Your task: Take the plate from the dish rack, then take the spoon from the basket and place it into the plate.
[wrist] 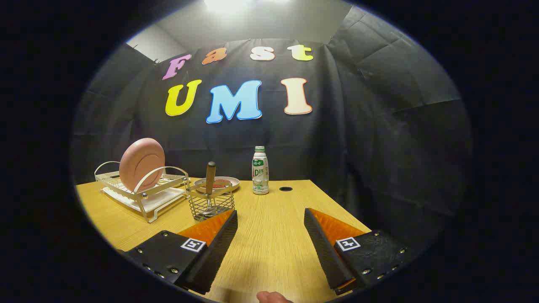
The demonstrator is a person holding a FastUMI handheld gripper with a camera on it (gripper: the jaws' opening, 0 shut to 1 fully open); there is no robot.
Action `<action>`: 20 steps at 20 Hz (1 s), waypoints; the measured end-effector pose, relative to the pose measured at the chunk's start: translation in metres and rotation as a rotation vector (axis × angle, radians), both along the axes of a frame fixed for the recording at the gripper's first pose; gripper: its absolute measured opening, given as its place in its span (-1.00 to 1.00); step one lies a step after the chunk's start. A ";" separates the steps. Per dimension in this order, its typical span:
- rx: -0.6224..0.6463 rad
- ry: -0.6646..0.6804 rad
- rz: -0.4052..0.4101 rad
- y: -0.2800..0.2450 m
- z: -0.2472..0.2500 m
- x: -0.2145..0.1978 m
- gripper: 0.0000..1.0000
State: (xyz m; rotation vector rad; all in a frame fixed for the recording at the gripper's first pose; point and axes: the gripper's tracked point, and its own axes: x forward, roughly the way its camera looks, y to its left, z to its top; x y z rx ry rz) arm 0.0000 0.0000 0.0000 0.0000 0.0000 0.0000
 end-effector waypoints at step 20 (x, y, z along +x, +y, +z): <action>0.038 -0.004 -0.038 0.034 0.158 0.028 0.92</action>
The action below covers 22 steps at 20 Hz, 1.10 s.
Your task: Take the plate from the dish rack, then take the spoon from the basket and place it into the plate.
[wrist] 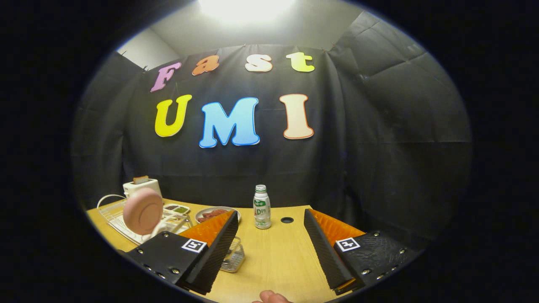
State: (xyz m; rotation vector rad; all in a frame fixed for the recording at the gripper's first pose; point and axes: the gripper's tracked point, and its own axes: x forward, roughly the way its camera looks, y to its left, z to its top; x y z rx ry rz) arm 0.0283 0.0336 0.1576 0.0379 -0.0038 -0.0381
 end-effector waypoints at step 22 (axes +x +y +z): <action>0.008 0.370 0.111 0.244 0.043 0.040 0.93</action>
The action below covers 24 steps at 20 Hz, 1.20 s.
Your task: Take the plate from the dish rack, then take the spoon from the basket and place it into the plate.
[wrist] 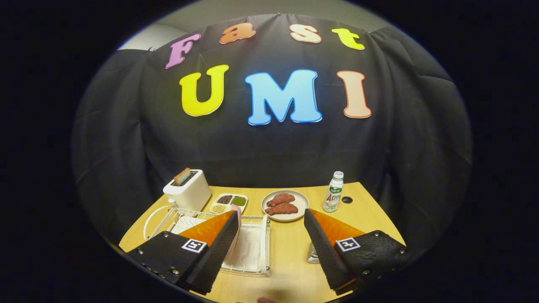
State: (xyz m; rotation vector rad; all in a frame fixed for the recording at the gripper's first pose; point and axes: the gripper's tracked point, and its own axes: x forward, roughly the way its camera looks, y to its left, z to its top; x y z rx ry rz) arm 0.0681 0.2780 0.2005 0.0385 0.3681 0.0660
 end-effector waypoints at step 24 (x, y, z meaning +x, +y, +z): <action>-0.317 0.314 -0.273 0.080 -0.106 0.068 -0.76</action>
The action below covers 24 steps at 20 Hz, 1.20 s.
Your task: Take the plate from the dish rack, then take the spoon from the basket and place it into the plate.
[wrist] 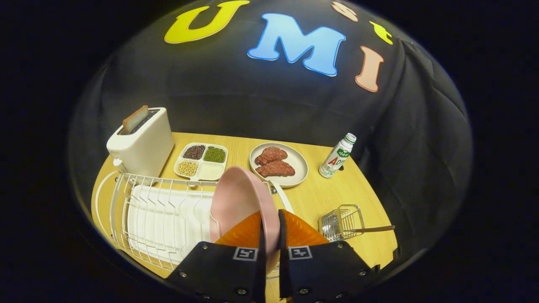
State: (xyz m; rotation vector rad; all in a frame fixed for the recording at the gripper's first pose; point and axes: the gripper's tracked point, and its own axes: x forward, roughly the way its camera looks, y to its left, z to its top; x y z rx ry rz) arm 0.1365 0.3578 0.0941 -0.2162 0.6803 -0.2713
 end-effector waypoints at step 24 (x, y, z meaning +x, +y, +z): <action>0.012 -0.218 -0.127 -0.094 0.134 -0.046 -0.76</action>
